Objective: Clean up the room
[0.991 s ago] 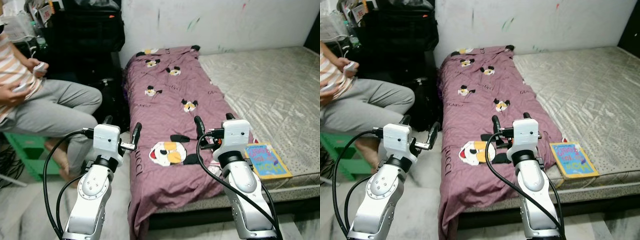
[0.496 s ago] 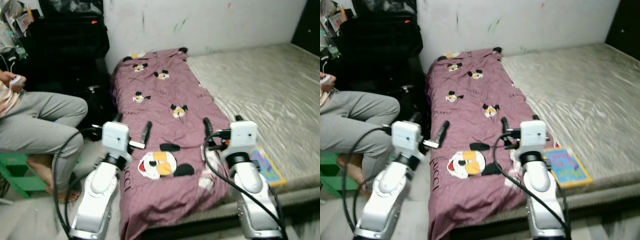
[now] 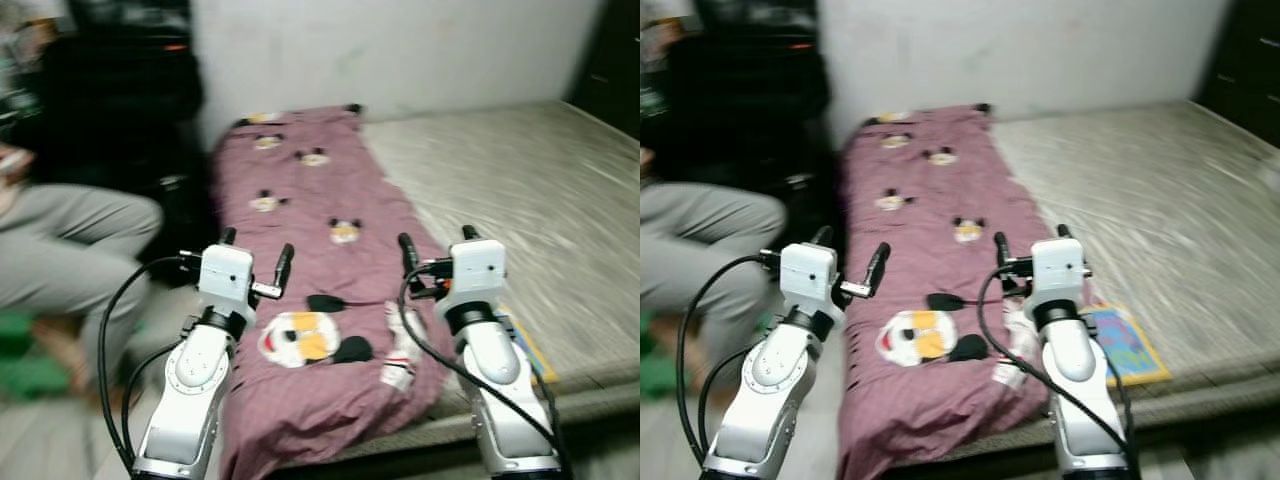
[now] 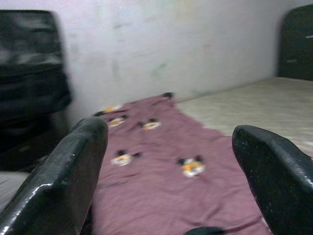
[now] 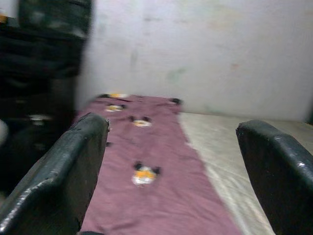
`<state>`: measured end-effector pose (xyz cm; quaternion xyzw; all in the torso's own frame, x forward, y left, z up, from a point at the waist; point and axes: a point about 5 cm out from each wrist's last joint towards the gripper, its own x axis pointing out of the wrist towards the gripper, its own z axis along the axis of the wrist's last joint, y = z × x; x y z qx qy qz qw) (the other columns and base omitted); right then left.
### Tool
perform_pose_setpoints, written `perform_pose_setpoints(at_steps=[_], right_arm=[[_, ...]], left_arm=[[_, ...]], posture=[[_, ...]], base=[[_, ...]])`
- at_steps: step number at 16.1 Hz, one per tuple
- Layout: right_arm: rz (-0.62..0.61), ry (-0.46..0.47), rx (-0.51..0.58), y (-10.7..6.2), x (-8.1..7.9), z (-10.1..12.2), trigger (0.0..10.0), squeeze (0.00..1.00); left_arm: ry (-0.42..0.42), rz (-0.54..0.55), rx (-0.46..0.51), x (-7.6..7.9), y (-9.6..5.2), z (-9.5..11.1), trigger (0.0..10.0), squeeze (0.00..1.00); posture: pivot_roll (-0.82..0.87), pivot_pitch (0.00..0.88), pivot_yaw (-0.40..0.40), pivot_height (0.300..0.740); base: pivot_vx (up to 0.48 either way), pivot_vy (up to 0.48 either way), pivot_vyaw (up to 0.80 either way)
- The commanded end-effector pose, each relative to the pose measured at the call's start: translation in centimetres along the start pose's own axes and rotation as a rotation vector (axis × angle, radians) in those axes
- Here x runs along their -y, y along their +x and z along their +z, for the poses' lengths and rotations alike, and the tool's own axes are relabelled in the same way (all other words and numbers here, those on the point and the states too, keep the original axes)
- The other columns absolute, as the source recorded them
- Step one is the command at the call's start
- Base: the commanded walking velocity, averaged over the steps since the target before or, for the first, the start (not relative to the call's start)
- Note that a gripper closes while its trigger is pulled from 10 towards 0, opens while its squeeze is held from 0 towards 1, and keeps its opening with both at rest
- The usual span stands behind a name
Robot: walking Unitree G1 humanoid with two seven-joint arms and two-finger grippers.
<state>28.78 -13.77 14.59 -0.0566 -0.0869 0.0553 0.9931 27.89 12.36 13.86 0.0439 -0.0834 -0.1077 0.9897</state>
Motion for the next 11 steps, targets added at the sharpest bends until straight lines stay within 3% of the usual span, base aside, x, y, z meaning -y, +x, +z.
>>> perform_pose_setpoints(at_steps=[1,8,11], right_arm=[[0.02,0.006,0.014,0.15,-0.45,0.24,10.0,0.0],[-0.01,0.017,0.019,0.5,-0.31,0.0,10.0,0.0],[0.032,0.0,0.016,0.77,-0.46,-0.07,10.0,0.0]], left_arm=[[0.019,0.009,-0.001,-0.28,0.04,0.0,10.0,0.0],[0.006,0.002,0.003,-0.13,0.39,0.06,10.0,0.0],[-0.001,0.009,0.006,-0.01,0.37,0.17,10.0,0.0]], posture=[[-0.12,0.0,0.06,0.74],[-0.12,0.0,0.092,0.74],[-0.1,0.0,0.057,0.74]], base=[[0.0,0.0,0.0],[0.0,0.0,0.0],[0.0,0.0,0.0]])
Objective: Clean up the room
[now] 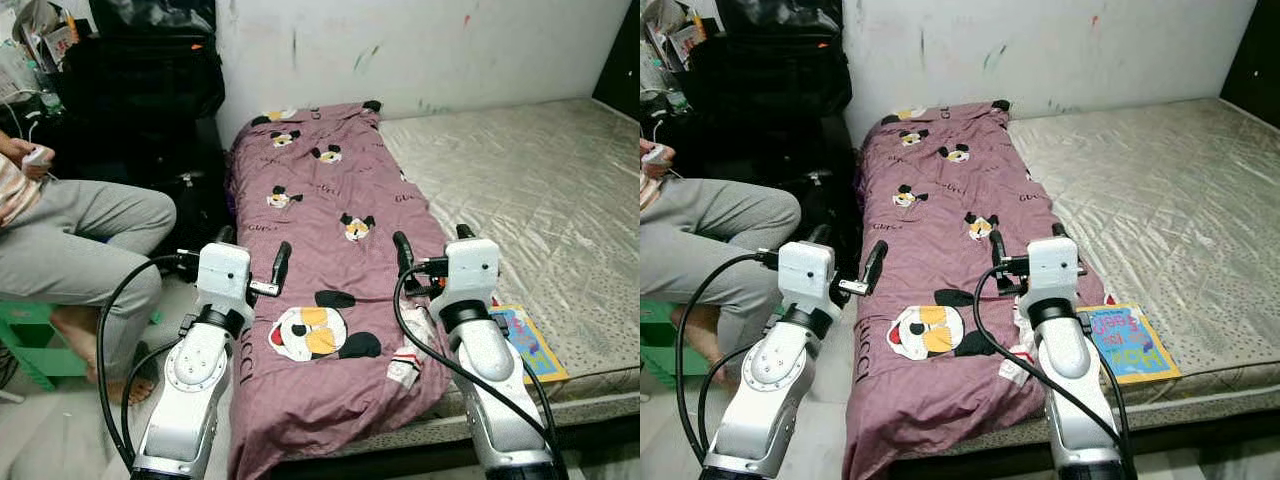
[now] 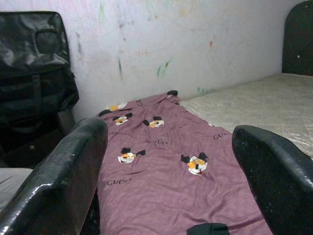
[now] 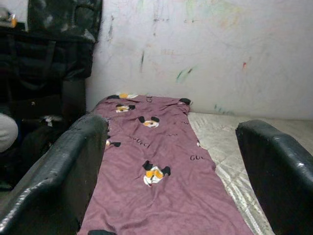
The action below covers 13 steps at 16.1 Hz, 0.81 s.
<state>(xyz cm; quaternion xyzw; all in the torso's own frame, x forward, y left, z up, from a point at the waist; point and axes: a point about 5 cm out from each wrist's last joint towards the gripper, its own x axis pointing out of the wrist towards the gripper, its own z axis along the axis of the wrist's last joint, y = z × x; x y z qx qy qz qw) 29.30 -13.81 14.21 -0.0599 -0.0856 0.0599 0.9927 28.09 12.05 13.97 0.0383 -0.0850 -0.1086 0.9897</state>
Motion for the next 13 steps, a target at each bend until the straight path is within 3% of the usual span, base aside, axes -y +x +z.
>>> perform_pose_setpoints(at_steps=[1,6,13], right_arm=[[0.041,-0.001,0.014,0.5,-0.5,0.3,10.0,0.0],[0.174,-0.02,0.003,1.9,-1.4,0.4,10.0,0.0],[0.188,0.01,0.025,2.4,-2.8,0.4,10.0,0.0]], left_arm=[[0.006,0.026,0.001,-0.3,-0.1,0.0,10.0,0.0],[-0.015,0.155,-0.019,-0.8,-2.0,-0.6,10.0,0.0],[0.006,0.151,-0.03,-1.2,-2.5,-0.5,10.0,0.0]], posture=[[-0.09,0.0,0.038,0.74],[-0.02,0.0,-0.078,0.74],[-0.01,0.0,-0.045,0.74]], base=[[0.0,0.0,0.0],[0.0,0.0,0.0],[0.0,0.0,0.0]])
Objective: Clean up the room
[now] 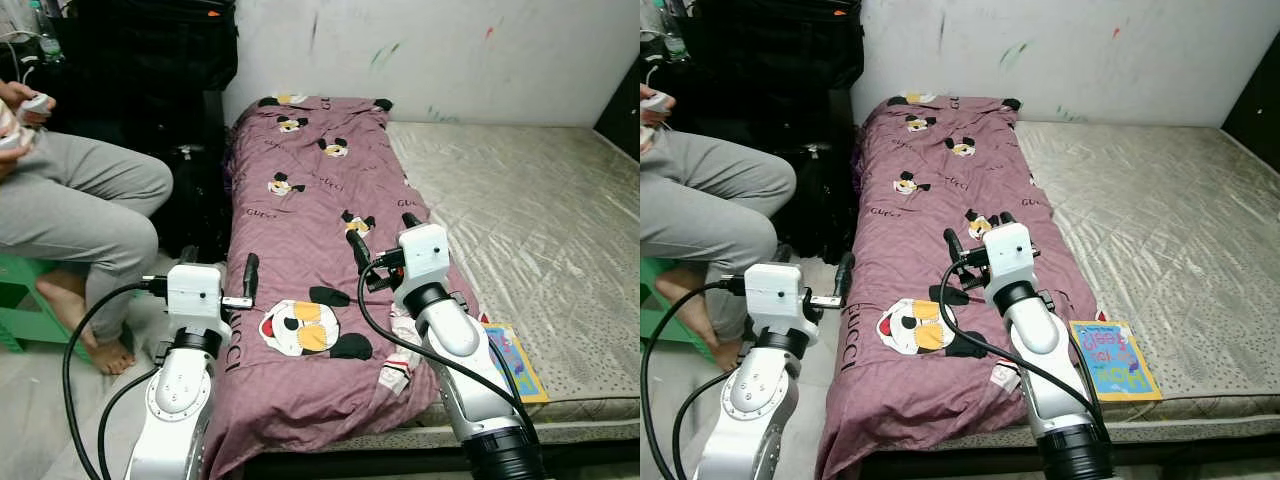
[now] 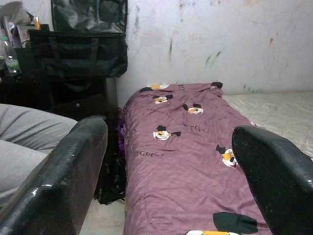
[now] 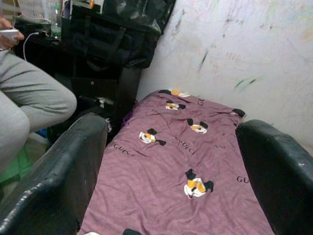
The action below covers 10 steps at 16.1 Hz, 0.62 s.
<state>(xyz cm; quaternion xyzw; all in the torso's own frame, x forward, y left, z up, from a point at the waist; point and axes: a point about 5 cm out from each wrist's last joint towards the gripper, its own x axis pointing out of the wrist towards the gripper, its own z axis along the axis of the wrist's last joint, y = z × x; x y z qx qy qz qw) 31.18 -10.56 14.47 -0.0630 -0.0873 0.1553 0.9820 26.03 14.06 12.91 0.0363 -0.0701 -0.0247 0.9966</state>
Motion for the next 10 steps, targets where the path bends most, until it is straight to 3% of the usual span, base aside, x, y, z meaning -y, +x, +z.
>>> perform_pose_setpoints(at_steps=[1,10], right_arm=[[-0.007,0.005,0.006,-0.07,0.01,0.02,10.0,0.0],[-0.045,0.007,-0.003,-0.87,-0.34,-0.57,10.0,0.0]], left_arm=[[-0.002,-0.021,0.008,0.31,0.08,0.36,10.0,0.0],[-0.015,-0.07,0.003,0.95,0.63,0.6,10.0,0.0]], posture=[[-0.01,0.0,-0.044,0.74],[-0.04,0.0,0.003,0.74]], base=[[0.0,-0.266,0.0],[0.0,-0.27,0.0]])
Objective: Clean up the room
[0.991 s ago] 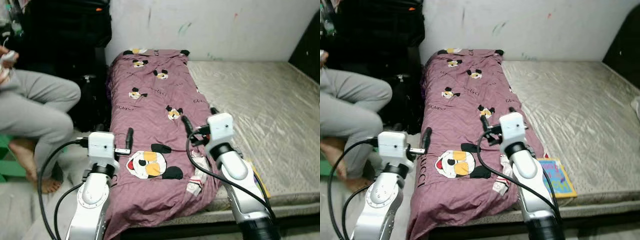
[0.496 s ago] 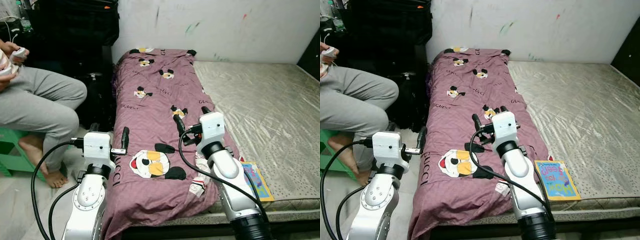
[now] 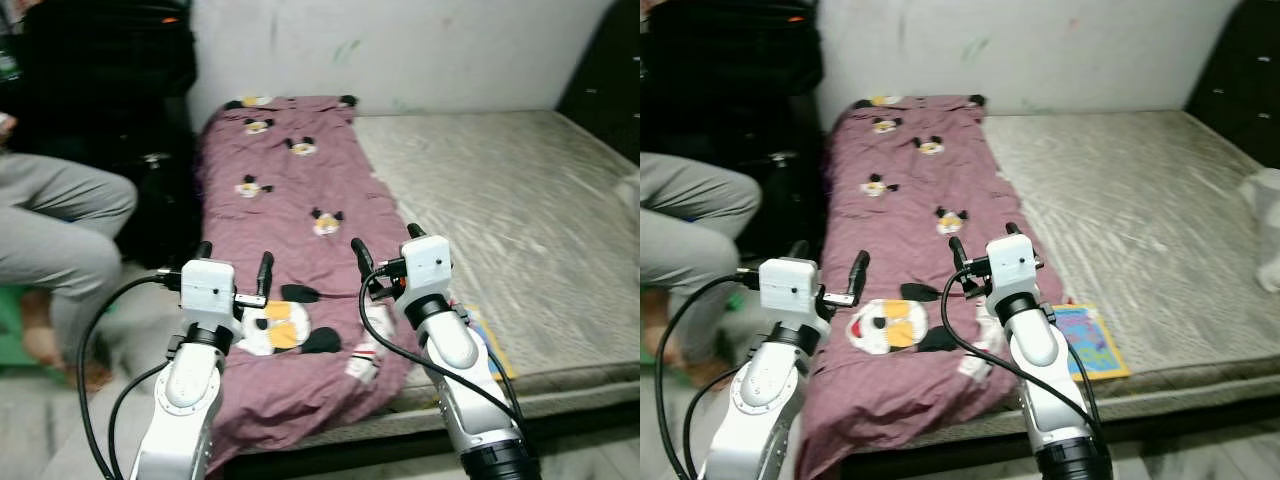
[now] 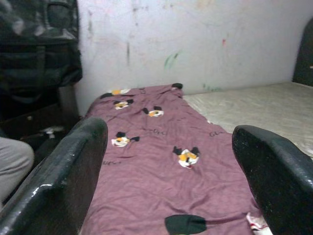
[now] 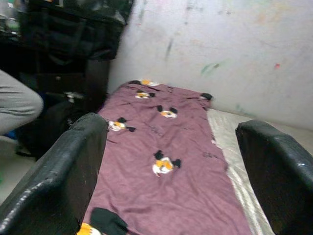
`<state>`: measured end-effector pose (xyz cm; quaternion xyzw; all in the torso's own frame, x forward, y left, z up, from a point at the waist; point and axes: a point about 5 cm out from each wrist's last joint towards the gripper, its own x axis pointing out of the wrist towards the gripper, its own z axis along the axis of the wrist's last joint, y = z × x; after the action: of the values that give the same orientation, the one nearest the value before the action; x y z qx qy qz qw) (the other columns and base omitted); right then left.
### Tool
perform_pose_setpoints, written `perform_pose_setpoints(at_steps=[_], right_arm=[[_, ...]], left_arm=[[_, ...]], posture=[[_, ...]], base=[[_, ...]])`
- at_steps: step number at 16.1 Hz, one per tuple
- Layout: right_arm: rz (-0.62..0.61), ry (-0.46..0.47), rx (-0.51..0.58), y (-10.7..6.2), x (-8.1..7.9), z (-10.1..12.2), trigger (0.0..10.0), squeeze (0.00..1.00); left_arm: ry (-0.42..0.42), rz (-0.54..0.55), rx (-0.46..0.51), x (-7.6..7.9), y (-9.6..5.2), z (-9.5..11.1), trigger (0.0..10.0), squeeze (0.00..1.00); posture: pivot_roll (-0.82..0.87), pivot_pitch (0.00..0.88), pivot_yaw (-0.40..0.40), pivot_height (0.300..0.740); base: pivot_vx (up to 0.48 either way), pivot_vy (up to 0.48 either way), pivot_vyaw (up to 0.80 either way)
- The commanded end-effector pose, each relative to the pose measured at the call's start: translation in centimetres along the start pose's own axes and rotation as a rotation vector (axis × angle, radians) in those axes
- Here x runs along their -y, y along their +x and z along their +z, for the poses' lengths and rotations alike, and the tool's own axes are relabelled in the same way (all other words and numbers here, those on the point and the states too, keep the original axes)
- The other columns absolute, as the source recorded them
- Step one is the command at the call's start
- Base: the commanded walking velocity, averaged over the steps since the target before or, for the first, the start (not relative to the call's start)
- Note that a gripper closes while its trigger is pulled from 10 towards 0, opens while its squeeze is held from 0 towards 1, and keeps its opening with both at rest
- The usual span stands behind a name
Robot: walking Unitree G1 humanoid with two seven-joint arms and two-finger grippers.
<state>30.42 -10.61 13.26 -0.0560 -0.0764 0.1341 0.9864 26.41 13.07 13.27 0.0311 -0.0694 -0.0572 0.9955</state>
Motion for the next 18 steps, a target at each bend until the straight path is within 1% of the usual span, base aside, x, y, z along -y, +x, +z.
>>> perform_pose_setpoints(at_steps=[1,2,6,8,9,13,18], right_arm=[[0.003,-0.009,0.021,0.03,-0.1,0.44,10.0,0.0],[0.007,-0.012,0.019,0.05,-0.18,0.34,10.0,0.0],[0.007,-0.017,0.009,0.03,-0.15,0.12,10.0,0.0],[0.003,-0.017,0.006,-0.01,-0.12,0.07,10.0,0.0],[0.0,-0.024,0.005,-0.01,-0.1,0.03,10.0,0.0],[0.003,-0.033,0.006,0.04,-0.06,0.02,10.0,0.0],[0.002,-0.041,0.007,0.2,0.07,0.03,10.0,0.0]], left_arm=[[0.0,-0.007,0.003,-0.02,0.22,0.31,10.0,0.0],[0.0,-0.008,0.003,-0.06,0.22,0.34,10.0,0.0],[-0.002,-0.012,-0.003,0.13,0.03,0.23,10.0,0.0],[-0.005,-0.019,-0.003,0.29,0.02,0.29,10.0,0.0],[-0.004,-0.023,-0.003,0.33,0.1,0.34,10.0,0.0],[-0.002,-0.027,0.0,0.3,0.31,0.37,10.0,0.0],[-0.006,-0.029,0.004,0.44,0.44,0.4,10.0,0.0]], posture=[[-0.03,0.0,0.002,0.74],[-0.03,0.0,0.0,0.74],[-0.03,0.003,-0.003,0.74],[-0.03,0.003,0.002,0.74],[-0.03,0.001,0.0,0.74],[-0.03,0.0,-0.004,0.74],[-0.04,0.0,-0.008,0.74]], base=[[0.0,-0.262,0.0],[0.0,-0.251,0.0],[0.0,-0.251,0.73],[0.0,-0.251,0.44],[0.0,-0.251,0.0],[0.0,-0.253,0.48],[0.0,-0.25,0.0]])
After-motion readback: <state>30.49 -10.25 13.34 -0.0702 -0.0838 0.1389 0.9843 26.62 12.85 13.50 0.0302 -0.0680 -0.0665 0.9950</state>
